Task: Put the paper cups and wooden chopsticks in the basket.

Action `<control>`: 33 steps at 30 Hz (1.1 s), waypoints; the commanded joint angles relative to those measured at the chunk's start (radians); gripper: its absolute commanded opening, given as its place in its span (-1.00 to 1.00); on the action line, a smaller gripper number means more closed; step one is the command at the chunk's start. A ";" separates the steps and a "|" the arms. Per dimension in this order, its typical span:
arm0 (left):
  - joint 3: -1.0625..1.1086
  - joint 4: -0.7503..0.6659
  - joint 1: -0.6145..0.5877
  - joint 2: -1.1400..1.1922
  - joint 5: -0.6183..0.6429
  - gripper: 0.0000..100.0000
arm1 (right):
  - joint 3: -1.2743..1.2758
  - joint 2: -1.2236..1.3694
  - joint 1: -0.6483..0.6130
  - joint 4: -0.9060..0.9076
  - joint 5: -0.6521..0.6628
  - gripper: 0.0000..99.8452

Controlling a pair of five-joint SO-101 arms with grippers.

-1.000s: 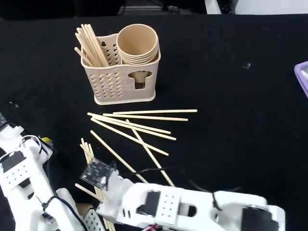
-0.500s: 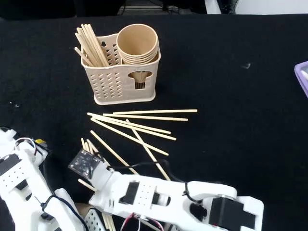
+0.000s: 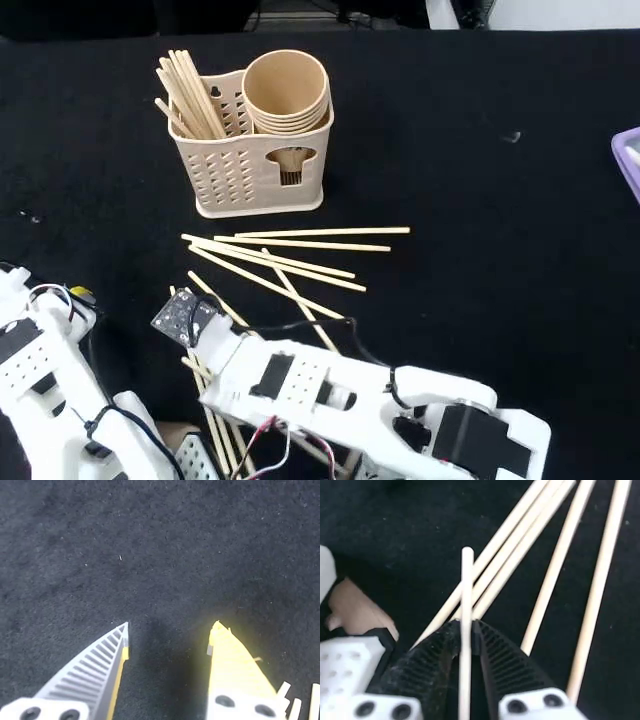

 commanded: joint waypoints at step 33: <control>-0.059 -0.012 -0.007 -0.008 0.005 -0.48 | -0.294 0.228 -0.028 -0.020 -0.264 -0.50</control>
